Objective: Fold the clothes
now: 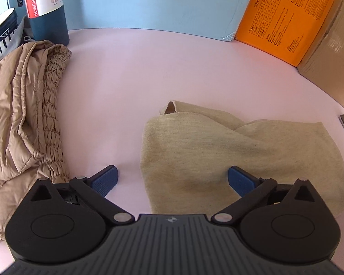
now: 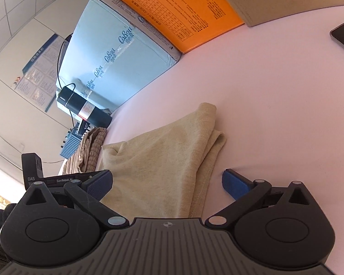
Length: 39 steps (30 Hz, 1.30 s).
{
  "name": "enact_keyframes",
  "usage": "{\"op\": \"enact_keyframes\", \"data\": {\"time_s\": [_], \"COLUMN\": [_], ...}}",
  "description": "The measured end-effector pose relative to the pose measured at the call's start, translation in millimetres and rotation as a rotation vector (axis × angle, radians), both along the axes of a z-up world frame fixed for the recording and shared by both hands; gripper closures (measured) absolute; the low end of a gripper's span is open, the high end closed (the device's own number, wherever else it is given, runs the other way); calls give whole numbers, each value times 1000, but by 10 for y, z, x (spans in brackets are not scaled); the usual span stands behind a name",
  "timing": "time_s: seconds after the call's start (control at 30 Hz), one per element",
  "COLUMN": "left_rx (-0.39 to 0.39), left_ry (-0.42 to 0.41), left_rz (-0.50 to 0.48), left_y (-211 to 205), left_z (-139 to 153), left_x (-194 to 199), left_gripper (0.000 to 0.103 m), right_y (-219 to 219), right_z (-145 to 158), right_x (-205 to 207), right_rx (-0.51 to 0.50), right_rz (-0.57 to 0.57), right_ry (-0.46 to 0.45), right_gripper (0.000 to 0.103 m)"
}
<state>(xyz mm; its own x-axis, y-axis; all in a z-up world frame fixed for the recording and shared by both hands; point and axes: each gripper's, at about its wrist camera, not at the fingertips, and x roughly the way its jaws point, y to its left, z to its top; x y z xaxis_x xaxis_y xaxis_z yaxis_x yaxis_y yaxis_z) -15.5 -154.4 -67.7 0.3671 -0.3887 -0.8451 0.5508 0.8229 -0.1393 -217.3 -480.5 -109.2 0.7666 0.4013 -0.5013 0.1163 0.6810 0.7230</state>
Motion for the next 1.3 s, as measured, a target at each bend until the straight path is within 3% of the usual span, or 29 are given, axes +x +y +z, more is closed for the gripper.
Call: {"op": "enact_keyframes", "data": {"time_s": [0.33, 0.9, 1.3], "left_rx": [40, 34, 11], "left_ry": [-41, -55, -104], "left_rz": [-34, -39, -75], "left_y": [-153, -270, -293], "left_z": [-38, -70, -99], "left_x": [72, 130, 120], "left_gripper": [0, 0, 0], "right_y": [-50, -58, -35], "right_z": [-30, -58, -16], "right_x": [167, 606, 449], "right_rx": [17, -5, -10], "right_rz": [41, 109, 168], "right_ry": [-35, -83, -63], "right_gripper": [0, 0, 0]}}
